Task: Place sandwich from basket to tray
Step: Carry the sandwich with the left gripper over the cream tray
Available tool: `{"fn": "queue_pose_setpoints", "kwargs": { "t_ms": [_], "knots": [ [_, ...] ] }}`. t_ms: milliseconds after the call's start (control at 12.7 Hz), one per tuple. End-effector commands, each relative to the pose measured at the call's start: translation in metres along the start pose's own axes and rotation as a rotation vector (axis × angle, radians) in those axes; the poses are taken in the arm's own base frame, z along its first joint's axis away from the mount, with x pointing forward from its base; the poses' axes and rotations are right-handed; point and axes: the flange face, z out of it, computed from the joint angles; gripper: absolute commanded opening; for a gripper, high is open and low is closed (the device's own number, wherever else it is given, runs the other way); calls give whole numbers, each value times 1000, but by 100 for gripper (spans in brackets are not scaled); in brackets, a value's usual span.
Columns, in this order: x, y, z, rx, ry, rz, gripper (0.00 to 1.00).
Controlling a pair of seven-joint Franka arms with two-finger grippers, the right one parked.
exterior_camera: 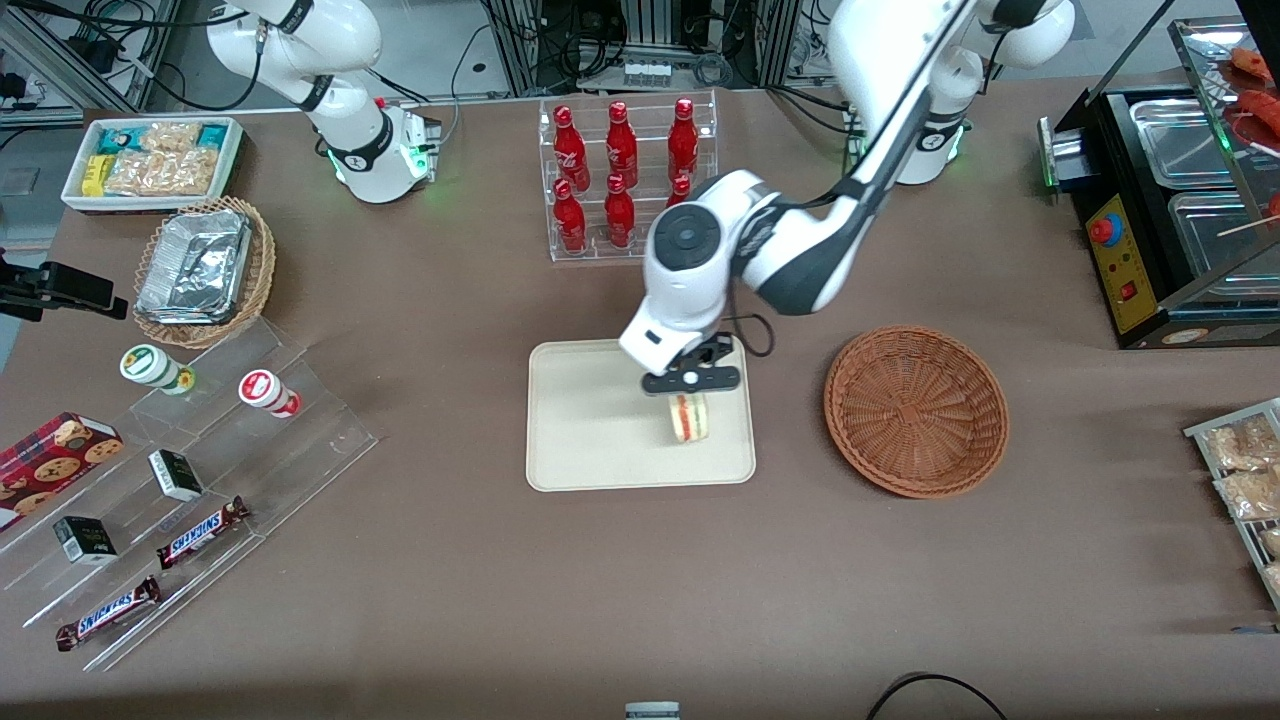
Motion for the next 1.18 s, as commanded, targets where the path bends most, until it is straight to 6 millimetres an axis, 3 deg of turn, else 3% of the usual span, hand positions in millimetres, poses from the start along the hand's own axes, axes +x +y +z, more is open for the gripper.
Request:
{"fn": "queue_pose_setpoints", "kwargs": {
  "t_ms": [0, 632, 1105],
  "knots": [
    [3, 25, 21, -18, 38, 39, 0],
    [-10, 46, 73, -55, 48, 57, 0],
    [-10, 48, 79, -68, 53, 65, 0]
  ]
}}
